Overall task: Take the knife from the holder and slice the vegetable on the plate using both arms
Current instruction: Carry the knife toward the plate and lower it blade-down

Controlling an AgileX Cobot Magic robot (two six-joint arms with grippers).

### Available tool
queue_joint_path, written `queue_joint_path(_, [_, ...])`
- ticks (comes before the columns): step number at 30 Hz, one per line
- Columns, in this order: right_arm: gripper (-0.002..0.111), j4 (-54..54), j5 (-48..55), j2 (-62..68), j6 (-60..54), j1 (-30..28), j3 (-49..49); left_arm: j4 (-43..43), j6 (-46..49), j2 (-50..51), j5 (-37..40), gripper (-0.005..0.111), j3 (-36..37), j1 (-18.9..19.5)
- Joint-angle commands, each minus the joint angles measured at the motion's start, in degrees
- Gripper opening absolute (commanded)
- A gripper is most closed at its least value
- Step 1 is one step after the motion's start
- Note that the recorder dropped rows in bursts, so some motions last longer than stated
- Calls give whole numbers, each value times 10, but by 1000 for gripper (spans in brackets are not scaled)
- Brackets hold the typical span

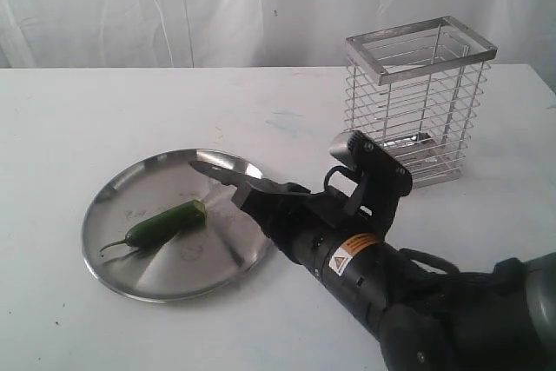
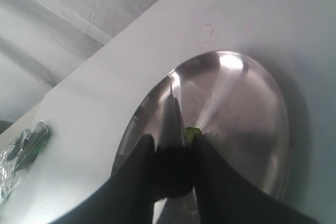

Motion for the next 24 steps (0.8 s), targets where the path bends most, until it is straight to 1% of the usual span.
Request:
queue_joint_path(1, [0, 9, -24, 26, 9, 24, 3, 0, 0, -2, 8, 0, 2, -2])
queue_joint_path(7, [0, 4, -50, 77, 84, 33, 3, 0, 0, -2, 22, 0, 2, -2])
queue_joint_path(9, [0, 0, -45, 85, 87, 34, 3, 0, 0, -2, 26, 0, 2, -2])
queue_joint_path(12, [0, -8, -19, 89, 82, 40, 3, 0, 0, -2, 29, 0, 2, -2])
queue_joint_path(19, [0, -52, 80, 89, 90, 44, 3, 0, 0, -2, 30, 0, 2, -2])
queue_joint_path(24, [0, -59, 110, 89, 97, 44, 3, 0, 0, -2, 30, 0, 2, -2])
